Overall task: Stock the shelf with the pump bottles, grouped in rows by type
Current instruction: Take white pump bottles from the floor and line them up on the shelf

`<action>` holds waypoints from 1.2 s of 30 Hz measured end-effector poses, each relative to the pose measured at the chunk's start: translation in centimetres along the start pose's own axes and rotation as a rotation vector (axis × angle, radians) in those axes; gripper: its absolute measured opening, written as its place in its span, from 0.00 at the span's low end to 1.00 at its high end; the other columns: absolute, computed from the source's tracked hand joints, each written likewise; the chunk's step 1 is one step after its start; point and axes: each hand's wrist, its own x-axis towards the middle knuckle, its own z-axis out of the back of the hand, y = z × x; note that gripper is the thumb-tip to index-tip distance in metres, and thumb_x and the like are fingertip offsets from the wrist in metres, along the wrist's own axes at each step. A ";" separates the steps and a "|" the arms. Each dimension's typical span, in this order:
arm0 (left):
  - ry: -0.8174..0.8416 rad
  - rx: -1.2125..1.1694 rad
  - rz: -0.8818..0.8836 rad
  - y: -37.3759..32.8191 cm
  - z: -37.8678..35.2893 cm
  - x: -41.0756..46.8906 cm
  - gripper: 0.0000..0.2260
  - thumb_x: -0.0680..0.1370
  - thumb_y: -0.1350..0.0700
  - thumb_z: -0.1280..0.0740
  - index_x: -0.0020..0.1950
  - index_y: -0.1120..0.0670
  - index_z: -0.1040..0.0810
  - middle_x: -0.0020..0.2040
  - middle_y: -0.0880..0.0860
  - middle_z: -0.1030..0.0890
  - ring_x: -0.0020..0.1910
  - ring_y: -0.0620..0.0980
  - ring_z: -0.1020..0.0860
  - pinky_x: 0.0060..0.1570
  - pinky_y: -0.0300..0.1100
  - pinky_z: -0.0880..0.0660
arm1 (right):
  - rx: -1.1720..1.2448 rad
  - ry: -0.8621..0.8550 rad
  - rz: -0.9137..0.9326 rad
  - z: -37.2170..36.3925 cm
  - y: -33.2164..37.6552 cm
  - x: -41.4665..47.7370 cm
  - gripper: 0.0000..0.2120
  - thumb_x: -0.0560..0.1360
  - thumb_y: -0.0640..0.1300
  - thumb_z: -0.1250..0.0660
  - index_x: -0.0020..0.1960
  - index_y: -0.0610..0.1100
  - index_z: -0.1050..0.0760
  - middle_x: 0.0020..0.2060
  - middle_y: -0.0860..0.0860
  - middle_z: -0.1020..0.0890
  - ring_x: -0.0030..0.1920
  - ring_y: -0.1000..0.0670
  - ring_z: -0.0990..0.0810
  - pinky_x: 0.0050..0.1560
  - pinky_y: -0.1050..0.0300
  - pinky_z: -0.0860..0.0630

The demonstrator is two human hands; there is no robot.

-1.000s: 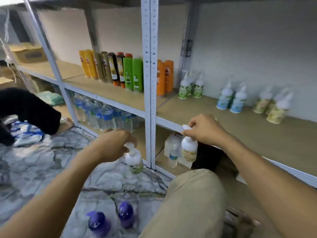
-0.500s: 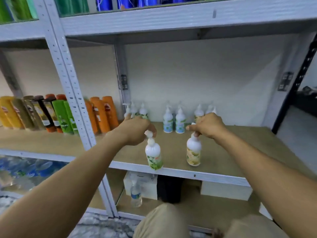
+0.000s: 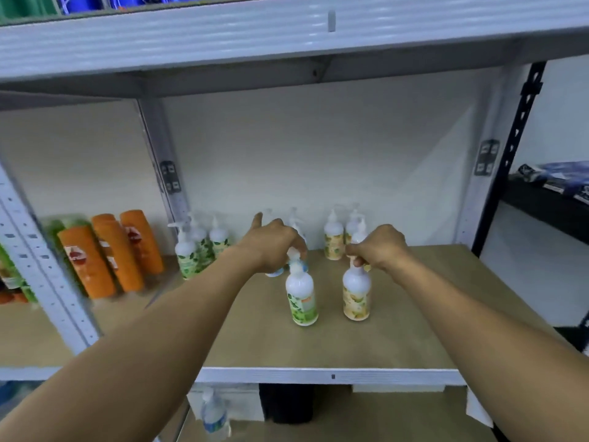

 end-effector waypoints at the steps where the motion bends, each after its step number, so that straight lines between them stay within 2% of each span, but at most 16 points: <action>1: -0.002 -0.011 0.000 -0.2 -0.4 0.6 0.23 0.76 0.65 0.35 0.61 0.38 0.22 0.60 0.47 0.22 0.65 0.52 0.32 0.75 0.66 0.54 | 0.000 -0.006 -0.010 -0.1 -0.4 0.4 0.13 0.67 0.54 0.24 0.36 0.44 0.17 0.28 0.55 0.16 0.38 0.55 0.16 0.50 0.53 0.19; 4: -0.056 -0.100 0.019 -0.6 -1.9 1.8 0.22 0.77 0.65 0.38 0.62 0.40 0.22 0.61 0.47 0.22 0.64 0.52 0.31 0.75 0.63 0.50 | 0.046 -0.043 -0.032 -0.5 -1.6 1.3 0.14 0.67 0.54 0.26 0.30 0.45 0.18 0.28 0.55 0.16 0.39 0.51 0.16 0.50 0.51 0.19; 7: -0.173 -0.204 0.030 -0.8 -3.8 2.0 0.25 0.75 0.66 0.37 0.64 0.41 0.22 0.62 0.45 0.21 0.62 0.53 0.28 0.69 0.54 0.41 | 0.136 -0.053 0.034 -1.3 -3.4 1.4 0.16 0.70 0.53 0.26 0.27 0.46 0.22 0.29 0.53 0.16 0.38 0.48 0.18 0.45 0.52 0.23; 9: -0.265 -0.341 0.048 -0.7 -5.7 1.5 0.29 0.75 0.66 0.37 0.70 0.41 0.27 0.65 0.45 0.22 0.63 0.53 0.27 0.65 0.51 0.37 | 0.193 -0.085 0.059 -2.3 -4.7 0.9 0.10 0.68 0.55 0.24 0.37 0.49 0.19 0.34 0.54 0.15 0.43 0.49 0.17 0.47 0.51 0.22; 11: -0.360 -0.532 0.092 -0.7 -8.1 0.5 0.32 0.75 0.63 0.38 0.77 0.42 0.35 0.70 0.47 0.25 0.65 0.53 0.27 0.67 0.54 0.33 | 0.223 -0.144 0.050 -3.5 -6.0 0.1 0.18 0.64 0.59 0.23 0.50 0.53 0.20 0.44 0.56 0.15 0.49 0.50 0.17 0.54 0.47 0.21; 12: -0.413 -0.625 0.109 -0.8 -9.4 -0.2 0.32 0.75 0.61 0.38 0.78 0.43 0.37 0.72 0.46 0.27 0.66 0.53 0.27 0.67 0.54 0.31 | 0.215 -0.164 0.040 -4.1 -6.7 -0.4 0.21 0.63 0.60 0.24 0.53 0.55 0.21 0.47 0.55 0.16 0.51 0.49 0.18 0.55 0.45 0.22; 14: -0.455 -0.805 0.190 -1.3 -12.0 -1.7 0.33 0.76 0.62 0.36 0.80 0.45 0.40 0.76 0.46 0.31 0.71 0.51 0.30 0.71 0.48 0.33 | 0.203 -0.186 0.050 -5.7 -8.2 -1.4 0.24 0.61 0.60 0.24 0.56 0.59 0.23 0.49 0.54 0.17 0.51 0.47 0.18 0.54 0.44 0.22; 16: -0.396 -0.902 0.313 -1.9 -15.0 -3.4 0.32 0.78 0.63 0.35 0.80 0.49 0.40 0.77 0.48 0.33 0.73 0.51 0.32 0.69 0.41 0.36 | 0.209 -0.198 0.070 -7.3 -9.9 -2.2 0.29 0.60 0.57 0.25 0.60 0.65 0.29 0.50 0.55 0.21 0.50 0.48 0.18 0.54 0.42 0.22; 18: -0.308 -0.837 0.401 -1.9 -18.1 -4.4 0.28 0.79 0.54 0.35 0.79 0.49 0.37 0.77 0.48 0.33 0.73 0.53 0.32 0.72 0.48 0.37 | 0.205 -0.191 0.089 -8.6 -11.3 -2.9 0.35 0.63 0.50 0.25 0.65 0.68 0.35 0.52 0.56 0.23 0.52 0.49 0.19 0.57 0.41 0.23; 20: -0.219 -0.669 0.415 -1.6 -20.6 -4.8 0.26 0.79 0.44 0.37 0.77 0.47 0.34 0.76 0.47 0.32 0.75 0.52 0.34 0.75 0.58 0.42 | 0.195 -0.188 0.105 -9.3 -11.9 -3.3 0.37 0.66 0.43 0.27 0.69 0.65 0.35 0.56 0.56 0.21 0.56 0.50 0.20 0.60 0.42 0.24; 21: -0.181 -0.612 0.423 -1.5 -21.1 -4.7 0.25 0.80 0.41 0.38 0.76 0.46 0.33 0.76 0.45 0.32 0.76 0.50 0.36 0.75 0.60 0.46 | 0.192 -0.184 0.110 -9.3 -12.0 -3.3 0.36 0.67 0.41 0.28 0.71 0.63 0.35 0.58 0.56 0.20 0.57 0.50 0.20 0.61 0.43 0.24; 24: -0.164 -0.590 0.404 -1.9 -21.0 -4.6 0.29 0.78 0.34 0.40 0.77 0.42 0.35 0.75 0.40 0.32 0.77 0.46 0.39 0.76 0.60 0.50 | 0.192 -0.139 0.104 -8.9 -12.1 -2.6 0.34 0.69 0.38 0.28 0.71 0.58 0.32 0.56 0.56 0.18 0.57 0.49 0.19 0.61 0.47 0.24; 28: -0.194 -0.683 0.373 -2.7 -20.3 -4.3 0.34 0.74 0.29 0.38 0.77 0.39 0.38 0.73 0.37 0.29 0.75 0.43 0.34 0.76 0.60 0.50 | 0.164 -0.083 0.101 -8.4 -12.8 -1.9 0.31 0.69 0.37 0.26 0.70 0.53 0.29 0.53 0.55 0.17 0.55 0.50 0.18 0.57 0.53 0.23; 30: -0.224 -0.799 0.385 -3.4 -19.9 -3.9 0.34 0.72 0.29 0.36 0.76 0.37 0.38 0.68 0.34 0.26 0.72 0.41 0.30 0.76 0.61 0.51 | 0.152 -0.085 0.100 -8.5 -13.2 -1.7 0.30 0.69 0.38 0.24 0.68 0.51 0.28 0.54 0.54 0.17 0.55 0.50 0.18 0.57 0.52 0.22; 32: -0.261 -0.882 0.415 -4.2 -19.4 -3.2 0.32 0.73 0.33 0.31 0.74 0.38 0.35 0.62 0.32 0.25 0.69 0.40 0.29 0.76 0.62 0.52 | 0.141 -0.096 0.103 -8.7 -13.4 -1.5 0.29 0.69 0.39 0.24 0.68 0.50 0.27 0.54 0.53 0.16 0.54 0.50 0.18 0.57 0.51 0.22; 36: -0.300 -0.892 0.463 -5.1 -19.1 -1.7 0.30 0.74 0.36 0.29 0.73 0.41 0.34 0.61 0.34 0.23 0.68 0.41 0.27 0.75 0.64 0.57 | 0.125 -0.117 0.119 -9.1 -13.8 -1.4 0.28 0.69 0.41 0.23 0.67 0.51 0.27 0.55 0.53 0.16 0.55 0.49 0.18 0.59 0.49 0.22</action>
